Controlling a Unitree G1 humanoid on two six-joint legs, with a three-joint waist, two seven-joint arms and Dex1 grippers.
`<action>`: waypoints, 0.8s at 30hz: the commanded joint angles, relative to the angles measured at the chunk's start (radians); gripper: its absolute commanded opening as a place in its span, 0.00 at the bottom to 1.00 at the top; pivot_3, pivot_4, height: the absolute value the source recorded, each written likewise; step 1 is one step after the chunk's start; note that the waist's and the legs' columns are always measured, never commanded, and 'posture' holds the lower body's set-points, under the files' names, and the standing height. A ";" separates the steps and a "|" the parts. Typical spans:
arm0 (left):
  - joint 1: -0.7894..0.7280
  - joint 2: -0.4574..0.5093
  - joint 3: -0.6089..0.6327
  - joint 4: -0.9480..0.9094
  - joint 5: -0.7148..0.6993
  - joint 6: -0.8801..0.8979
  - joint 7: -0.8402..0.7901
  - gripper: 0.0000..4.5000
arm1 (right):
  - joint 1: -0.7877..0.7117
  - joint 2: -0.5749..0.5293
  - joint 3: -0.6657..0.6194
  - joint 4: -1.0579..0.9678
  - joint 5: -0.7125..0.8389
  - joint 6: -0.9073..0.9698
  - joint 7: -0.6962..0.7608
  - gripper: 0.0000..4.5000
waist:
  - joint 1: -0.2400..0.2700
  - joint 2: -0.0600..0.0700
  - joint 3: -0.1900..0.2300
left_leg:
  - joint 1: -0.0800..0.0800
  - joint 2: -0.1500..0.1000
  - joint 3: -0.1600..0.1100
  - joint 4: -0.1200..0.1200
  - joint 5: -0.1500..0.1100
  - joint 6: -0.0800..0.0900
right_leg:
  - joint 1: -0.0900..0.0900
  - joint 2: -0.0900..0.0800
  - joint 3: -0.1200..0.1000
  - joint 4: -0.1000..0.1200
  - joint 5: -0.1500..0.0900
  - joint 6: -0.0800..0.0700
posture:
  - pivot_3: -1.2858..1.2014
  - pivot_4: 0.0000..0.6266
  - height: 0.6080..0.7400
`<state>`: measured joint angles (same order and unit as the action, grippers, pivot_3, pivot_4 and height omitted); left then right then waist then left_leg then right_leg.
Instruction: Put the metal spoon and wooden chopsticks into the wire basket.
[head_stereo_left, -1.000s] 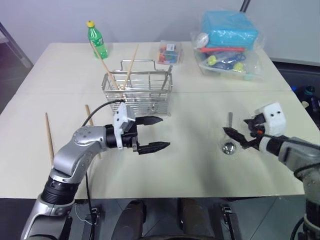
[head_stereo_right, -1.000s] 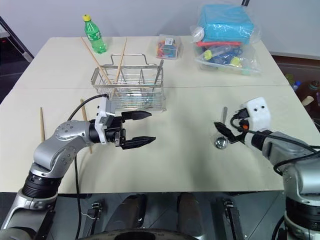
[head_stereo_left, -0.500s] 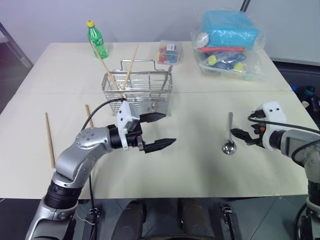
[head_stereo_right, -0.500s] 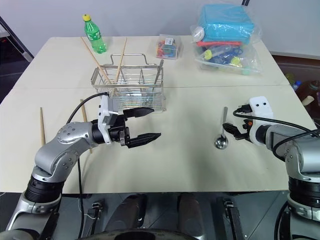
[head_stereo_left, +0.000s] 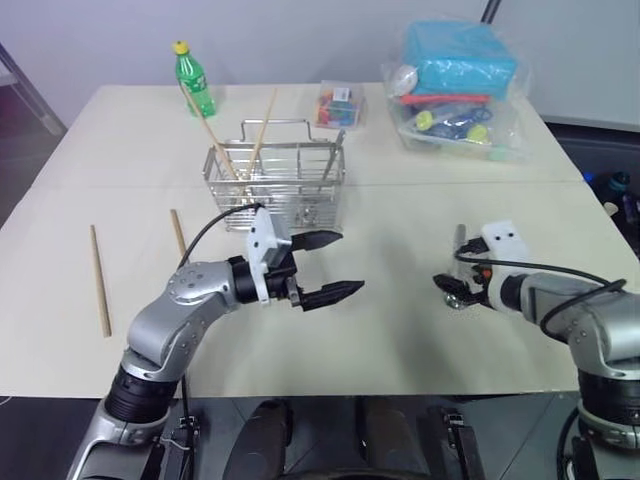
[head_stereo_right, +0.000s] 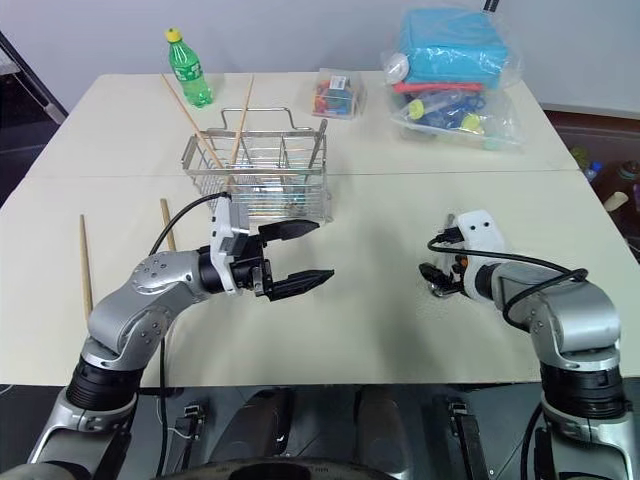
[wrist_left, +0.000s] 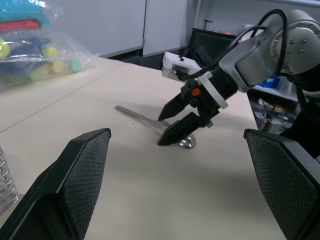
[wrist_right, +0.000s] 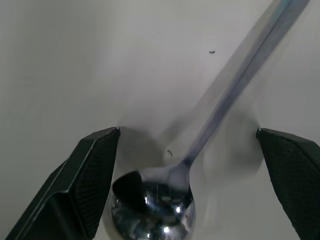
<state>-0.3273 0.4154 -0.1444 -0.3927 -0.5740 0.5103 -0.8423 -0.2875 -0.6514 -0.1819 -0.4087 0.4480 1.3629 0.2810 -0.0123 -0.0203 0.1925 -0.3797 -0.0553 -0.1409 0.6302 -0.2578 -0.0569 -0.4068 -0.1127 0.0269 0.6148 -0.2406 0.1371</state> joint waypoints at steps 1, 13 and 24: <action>0.000 -0.016 -0.004 -0.021 0.010 -0.026 0.016 1.00 | 0.004 0.029 0.022 -0.008 -0.025 -0.002 -0.026 1.00 | -0.001 0.000 0.000 | 0.000 0.000 0.000 0.000 0.000 0.000 | 0.000 0.000 0.000 0.000 0.000 0.000 | 0.52 0.24 1.00; 0.047 -0.029 0.001 -0.057 0.023 -0.033 0.065 1.00 | -0.095 0.095 0.005 0.126 -0.067 0.019 -0.049 1.00 | -0.003 -0.001 -0.001 | 0.004 0.001 0.000 0.000 0.000 0.000 | 0.004 0.001 0.000 0.000 0.000 0.000 | 0.52 0.24 1.00; 0.061 -0.031 0.011 -0.056 0.033 -0.054 0.091 1.00 | -0.125 0.131 -0.009 0.156 -0.071 0.070 -0.042 0.36 | -0.005 -0.001 -0.001 | 0.004 0.001 0.000 -0.001 0.000 0.000 | 0.004 0.001 0.000 0.000 0.000 0.000 | 0.52 0.24 1.00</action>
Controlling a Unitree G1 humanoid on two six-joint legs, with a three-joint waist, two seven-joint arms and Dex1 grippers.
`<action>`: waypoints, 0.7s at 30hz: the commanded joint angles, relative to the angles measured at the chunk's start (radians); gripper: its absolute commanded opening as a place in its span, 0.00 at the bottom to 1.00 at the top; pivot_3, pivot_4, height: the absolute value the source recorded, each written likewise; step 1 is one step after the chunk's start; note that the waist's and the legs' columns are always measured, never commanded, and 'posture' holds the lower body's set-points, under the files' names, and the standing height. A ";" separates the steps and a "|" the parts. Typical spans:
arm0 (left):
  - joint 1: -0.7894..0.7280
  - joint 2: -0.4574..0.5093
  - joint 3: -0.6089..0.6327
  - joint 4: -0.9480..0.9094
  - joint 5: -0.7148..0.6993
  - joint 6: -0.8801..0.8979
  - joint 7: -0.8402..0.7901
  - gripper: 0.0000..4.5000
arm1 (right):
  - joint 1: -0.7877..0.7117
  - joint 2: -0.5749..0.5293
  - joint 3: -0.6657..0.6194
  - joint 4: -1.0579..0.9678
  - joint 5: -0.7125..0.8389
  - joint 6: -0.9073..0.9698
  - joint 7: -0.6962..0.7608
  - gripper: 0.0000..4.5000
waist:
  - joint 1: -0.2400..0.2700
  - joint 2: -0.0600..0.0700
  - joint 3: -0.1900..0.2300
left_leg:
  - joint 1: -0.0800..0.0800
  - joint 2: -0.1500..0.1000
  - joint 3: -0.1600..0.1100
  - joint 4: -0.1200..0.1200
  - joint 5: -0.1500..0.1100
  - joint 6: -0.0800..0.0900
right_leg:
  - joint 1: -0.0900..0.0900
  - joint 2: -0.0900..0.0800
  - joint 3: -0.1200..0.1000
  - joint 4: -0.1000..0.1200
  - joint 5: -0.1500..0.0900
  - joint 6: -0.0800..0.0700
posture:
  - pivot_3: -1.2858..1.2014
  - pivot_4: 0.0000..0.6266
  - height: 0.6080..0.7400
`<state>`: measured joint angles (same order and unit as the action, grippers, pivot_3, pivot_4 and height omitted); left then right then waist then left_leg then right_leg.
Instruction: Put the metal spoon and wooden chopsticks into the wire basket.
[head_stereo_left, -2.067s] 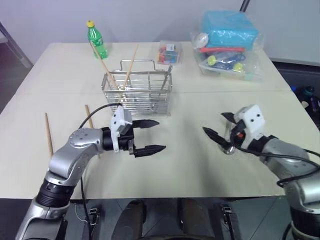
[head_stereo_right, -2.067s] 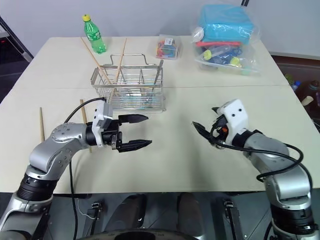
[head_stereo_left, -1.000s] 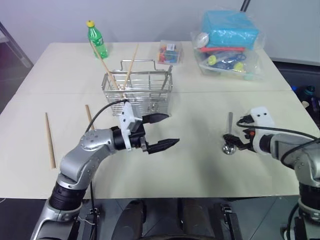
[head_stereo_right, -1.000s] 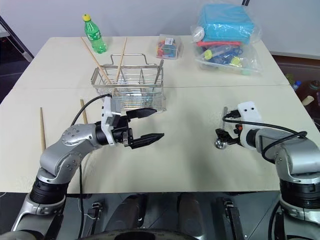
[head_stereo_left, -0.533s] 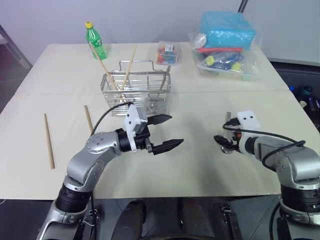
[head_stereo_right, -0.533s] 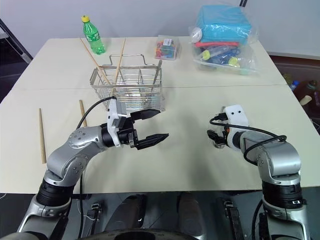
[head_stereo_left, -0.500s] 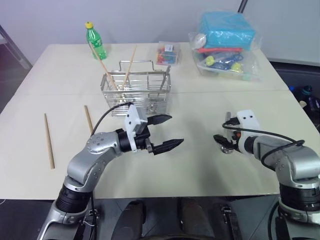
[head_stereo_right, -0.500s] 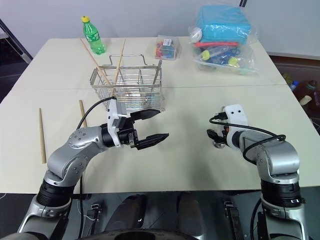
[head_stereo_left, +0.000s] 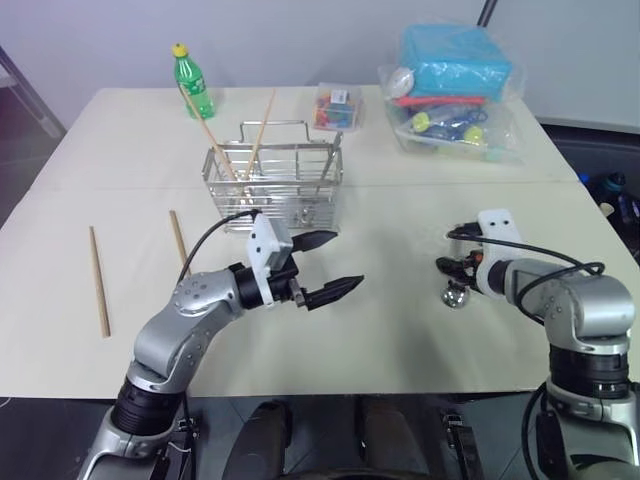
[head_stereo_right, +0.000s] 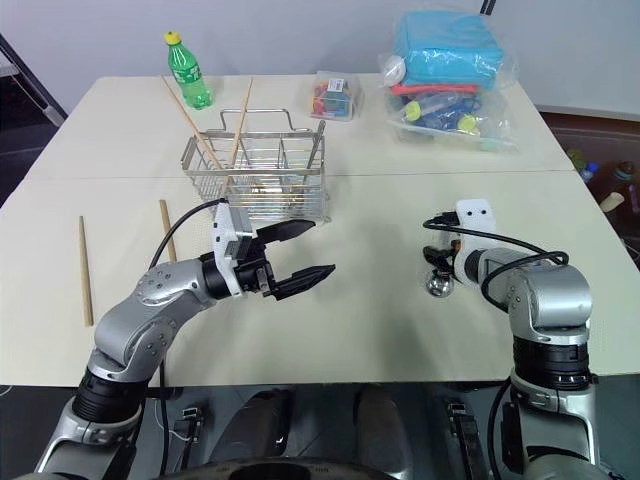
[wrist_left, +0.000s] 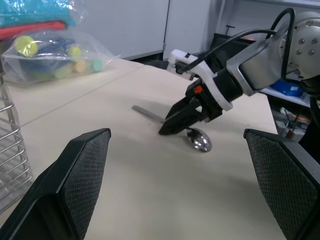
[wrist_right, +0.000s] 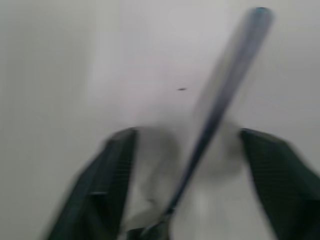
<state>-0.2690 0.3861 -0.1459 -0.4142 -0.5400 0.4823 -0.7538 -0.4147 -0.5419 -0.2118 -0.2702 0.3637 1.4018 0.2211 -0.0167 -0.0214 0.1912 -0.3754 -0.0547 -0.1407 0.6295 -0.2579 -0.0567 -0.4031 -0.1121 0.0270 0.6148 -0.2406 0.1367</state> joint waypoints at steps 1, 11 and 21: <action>0.004 0.000 0.013 -0.034 -0.002 -0.026 0.001 1.00 | 0.000 0.023 0.021 0.019 0.013 0.033 0.019 0.23 | -0.001 0.000 0.000 | 0.000 0.000 0.000 0.000 0.000 0.000 | 0.000 0.000 0.000 0.000 0.000 0.000 | 0.52 0.24 1.00; -0.005 0.057 0.020 -0.019 -0.013 -0.031 -0.076 1.00 | -0.019 0.061 0.021 0.030 -0.001 0.037 0.013 0.01 | -0.003 -0.001 -0.001 | 0.000 0.000 0.000 0.000 0.000 0.000 | 0.000 0.000 0.000 0.000 0.000 0.000 | 0.52 0.24 1.00; -0.065 0.077 0.105 0.005 -0.107 0.040 -0.087 1.00 | -0.156 0.050 0.029 0.099 -0.146 -0.319 -0.077 0.01 | -0.004 0.003 0.002 | -0.001 0.001 0.000 0.000 0.000 0.000 | -0.002 0.001 0.000 0.000 0.000 0.000 | 0.52 0.24 1.00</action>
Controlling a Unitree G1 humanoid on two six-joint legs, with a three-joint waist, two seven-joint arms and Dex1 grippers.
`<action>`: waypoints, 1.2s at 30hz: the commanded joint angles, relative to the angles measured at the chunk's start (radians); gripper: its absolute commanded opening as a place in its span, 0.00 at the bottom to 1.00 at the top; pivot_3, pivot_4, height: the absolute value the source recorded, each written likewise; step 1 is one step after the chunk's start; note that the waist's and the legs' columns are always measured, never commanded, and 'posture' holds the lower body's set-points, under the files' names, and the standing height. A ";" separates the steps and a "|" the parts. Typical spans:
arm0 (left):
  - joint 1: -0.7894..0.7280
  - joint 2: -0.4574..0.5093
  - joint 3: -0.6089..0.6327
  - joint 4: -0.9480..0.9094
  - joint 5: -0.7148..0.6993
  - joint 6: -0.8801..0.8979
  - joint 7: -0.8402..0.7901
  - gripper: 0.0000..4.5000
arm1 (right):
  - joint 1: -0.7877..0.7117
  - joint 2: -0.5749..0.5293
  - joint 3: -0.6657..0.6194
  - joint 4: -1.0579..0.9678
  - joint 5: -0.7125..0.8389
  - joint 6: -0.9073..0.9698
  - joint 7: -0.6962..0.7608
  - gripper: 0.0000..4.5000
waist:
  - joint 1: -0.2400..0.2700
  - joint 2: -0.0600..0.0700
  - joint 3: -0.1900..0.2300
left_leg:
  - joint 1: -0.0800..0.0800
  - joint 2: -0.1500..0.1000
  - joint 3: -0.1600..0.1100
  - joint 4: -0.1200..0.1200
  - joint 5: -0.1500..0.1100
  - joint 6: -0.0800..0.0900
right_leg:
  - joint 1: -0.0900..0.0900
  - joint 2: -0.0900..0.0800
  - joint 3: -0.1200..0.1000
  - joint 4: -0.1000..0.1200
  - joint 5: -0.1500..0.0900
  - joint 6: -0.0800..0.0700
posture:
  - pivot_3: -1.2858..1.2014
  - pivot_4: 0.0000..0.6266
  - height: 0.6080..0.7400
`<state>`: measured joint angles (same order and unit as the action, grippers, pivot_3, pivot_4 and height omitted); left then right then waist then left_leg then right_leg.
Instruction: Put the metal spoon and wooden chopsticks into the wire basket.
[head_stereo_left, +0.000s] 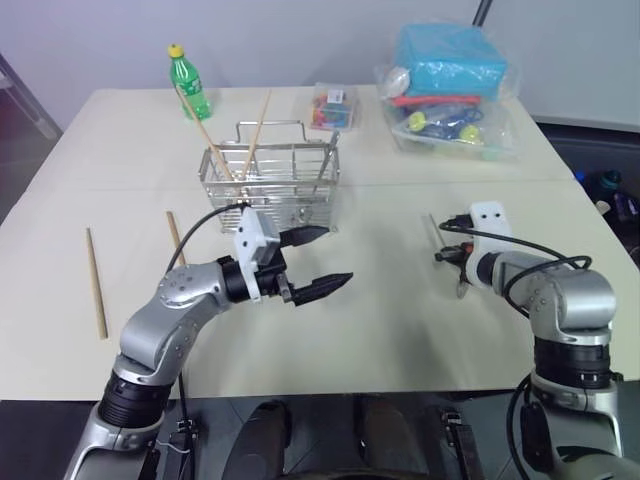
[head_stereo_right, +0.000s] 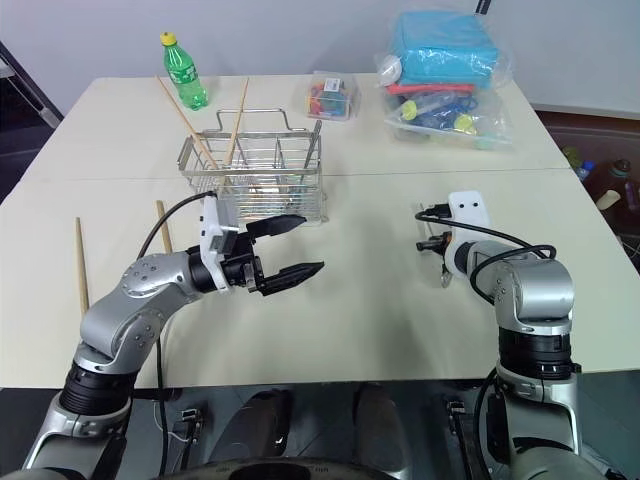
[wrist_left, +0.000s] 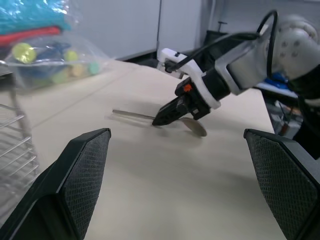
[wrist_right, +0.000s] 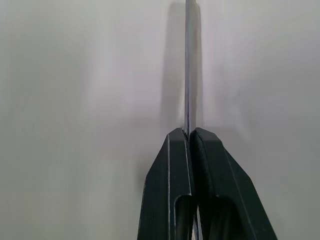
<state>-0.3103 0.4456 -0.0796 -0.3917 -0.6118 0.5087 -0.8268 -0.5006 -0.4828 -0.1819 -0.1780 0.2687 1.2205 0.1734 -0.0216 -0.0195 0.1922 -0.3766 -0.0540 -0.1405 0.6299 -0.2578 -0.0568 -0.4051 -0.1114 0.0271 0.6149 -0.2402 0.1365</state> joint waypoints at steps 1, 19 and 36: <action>-0.032 0.025 0.045 -0.011 -0.037 0.015 -0.016 1.00 | -0.089 -0.010 0.007 0.022 -0.070 -0.183 -0.039 0.01 | 0.001 0.001 0.001 | 0.000 0.000 0.000 -0.001 0.000 0.000 | 0.000 0.000 0.000 0.000 0.000 0.000 | 0.52 0.24 1.00; 0.048 0.081 0.140 -0.124 0.022 0.031 0.153 1.00 | -0.397 0.297 0.107 0.090 -0.069 -0.835 -0.036 0.01 | 0.000 0.002 0.001 | -0.014 0.000 0.000 -0.001 0.003 -0.004 | -0.018 -0.001 0.000 0.005 0.002 -0.002 | 0.52 0.24 1.00; 0.167 0.035 0.216 -0.316 0.049 0.087 0.452 1.00 | -0.409 0.577 0.213 0.363 -0.014 -1.104 0.140 0.01 | -0.001 0.003 0.001 | -0.014 -0.001 -0.001 -0.001 0.004 -0.006 | -0.021 0.000 0.000 0.014 0.002 -0.003 | 0.52 0.24 1.00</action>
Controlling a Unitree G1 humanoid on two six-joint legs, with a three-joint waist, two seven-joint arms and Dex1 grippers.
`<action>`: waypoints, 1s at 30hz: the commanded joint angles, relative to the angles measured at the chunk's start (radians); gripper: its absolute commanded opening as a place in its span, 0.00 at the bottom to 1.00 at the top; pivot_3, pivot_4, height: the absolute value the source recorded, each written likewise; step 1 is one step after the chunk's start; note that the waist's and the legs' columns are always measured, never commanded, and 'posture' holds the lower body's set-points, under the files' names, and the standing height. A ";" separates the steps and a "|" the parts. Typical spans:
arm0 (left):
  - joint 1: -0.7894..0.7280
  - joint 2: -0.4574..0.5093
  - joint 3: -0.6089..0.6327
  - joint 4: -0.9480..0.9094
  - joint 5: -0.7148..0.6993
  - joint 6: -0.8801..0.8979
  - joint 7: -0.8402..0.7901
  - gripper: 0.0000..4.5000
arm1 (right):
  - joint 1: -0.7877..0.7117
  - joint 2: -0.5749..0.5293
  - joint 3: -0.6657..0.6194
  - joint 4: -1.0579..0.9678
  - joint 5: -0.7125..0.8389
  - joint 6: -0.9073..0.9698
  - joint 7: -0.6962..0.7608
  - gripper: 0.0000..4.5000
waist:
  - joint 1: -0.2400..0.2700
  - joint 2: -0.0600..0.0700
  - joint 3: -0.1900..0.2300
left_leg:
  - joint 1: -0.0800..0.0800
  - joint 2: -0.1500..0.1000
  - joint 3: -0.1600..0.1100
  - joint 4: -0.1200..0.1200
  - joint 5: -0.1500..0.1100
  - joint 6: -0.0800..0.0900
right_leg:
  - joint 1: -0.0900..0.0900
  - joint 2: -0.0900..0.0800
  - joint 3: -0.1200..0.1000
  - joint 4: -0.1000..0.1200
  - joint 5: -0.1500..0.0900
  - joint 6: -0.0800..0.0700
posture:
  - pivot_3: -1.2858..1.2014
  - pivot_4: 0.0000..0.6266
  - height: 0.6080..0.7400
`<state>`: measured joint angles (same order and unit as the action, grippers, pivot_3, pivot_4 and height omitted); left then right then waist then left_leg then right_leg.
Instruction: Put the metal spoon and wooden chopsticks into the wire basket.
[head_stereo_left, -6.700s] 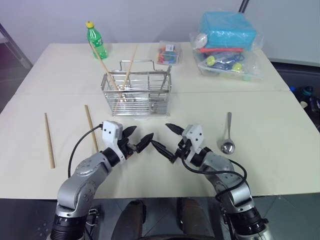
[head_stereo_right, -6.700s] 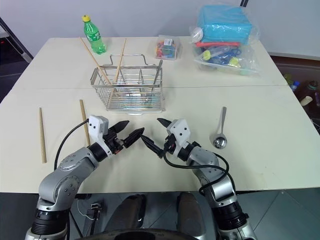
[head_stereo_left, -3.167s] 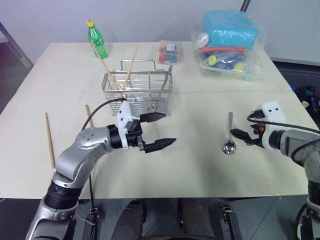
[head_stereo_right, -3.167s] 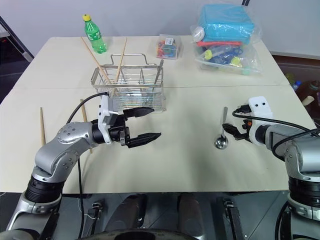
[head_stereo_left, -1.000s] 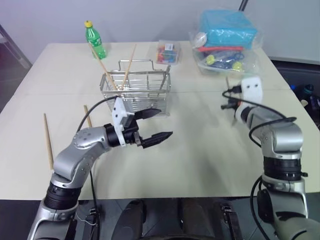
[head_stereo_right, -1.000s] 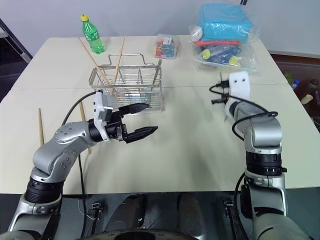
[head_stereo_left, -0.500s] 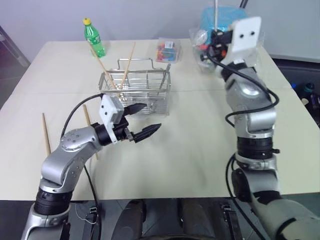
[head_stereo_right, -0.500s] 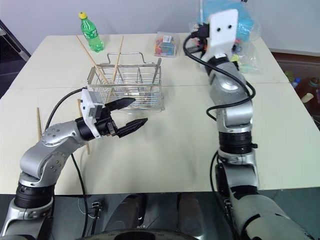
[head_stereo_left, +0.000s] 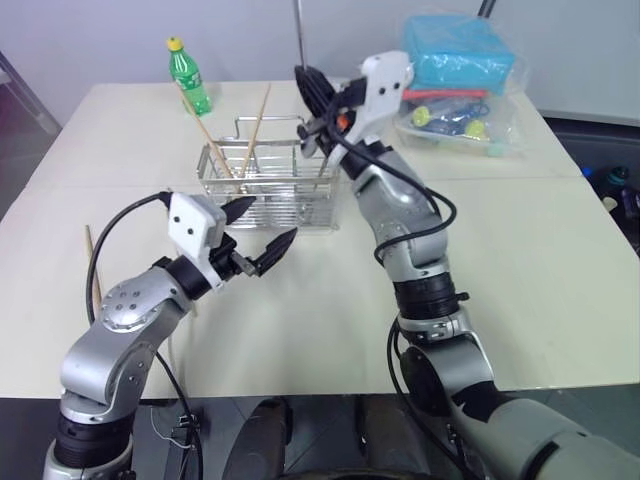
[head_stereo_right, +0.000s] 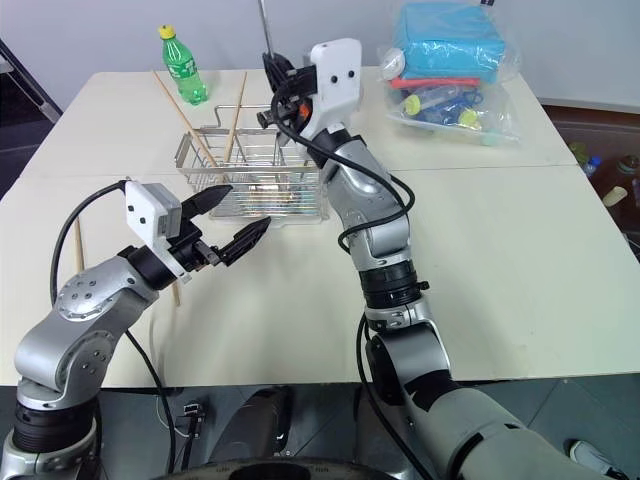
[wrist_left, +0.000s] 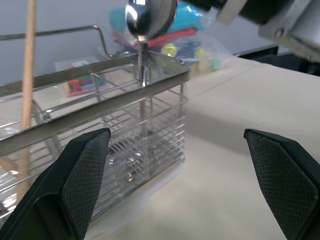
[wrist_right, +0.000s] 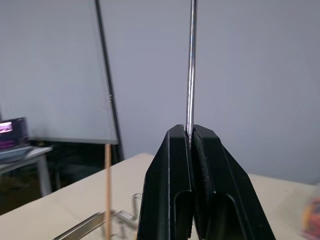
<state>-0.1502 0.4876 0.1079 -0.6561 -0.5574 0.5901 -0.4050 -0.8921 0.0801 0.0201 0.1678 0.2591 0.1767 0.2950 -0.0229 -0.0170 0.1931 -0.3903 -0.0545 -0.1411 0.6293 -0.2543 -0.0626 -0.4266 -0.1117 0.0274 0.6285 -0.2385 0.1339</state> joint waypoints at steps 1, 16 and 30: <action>0.010 -0.009 0.028 -0.059 -0.008 0.009 0.038 1.00 | -0.014 0.016 0.017 0.035 -0.013 -0.080 0.024 0.01 | 0.000 0.000 0.000 | 0.000 0.000 0.000 0.000 0.000 0.000 | 0.000 0.000 0.000 0.000 0.000 0.000 | 0.52 0.24 1.00; 0.022 -0.006 0.059 -0.120 -0.044 0.064 0.101 1.00 | -0.061 -0.010 0.001 0.332 -0.070 -0.376 0.101 0.01 | -0.023 0.000 0.000 | 0.000 0.000 0.000 0.000 0.001 -0.001 | 0.000 0.001 0.000 0.001 0.000 0.000 | 0.52 0.24 1.00; 0.024 -0.004 0.059 -0.137 -0.064 0.088 0.123 1.00 | -0.113 0.001 -0.011 0.446 -0.075 -0.468 0.099 0.07 | -0.023 0.000 0.000 | 0.000 0.000 0.000 0.000 0.001 -0.002 | 0.000 0.001 0.000 0.002 0.000 -0.001 | 0.52 0.24 1.00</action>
<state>-0.1256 0.4786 0.1452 -0.7496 -0.6138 0.6844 -0.2884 -0.9670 0.0689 0.0220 0.6239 0.1792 -0.2653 0.3948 -0.0459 -0.0169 0.1931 -0.3899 -0.0541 -0.1414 0.6292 -0.2533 -0.0642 -0.4270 -0.1107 0.0277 0.6301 -0.2383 0.1333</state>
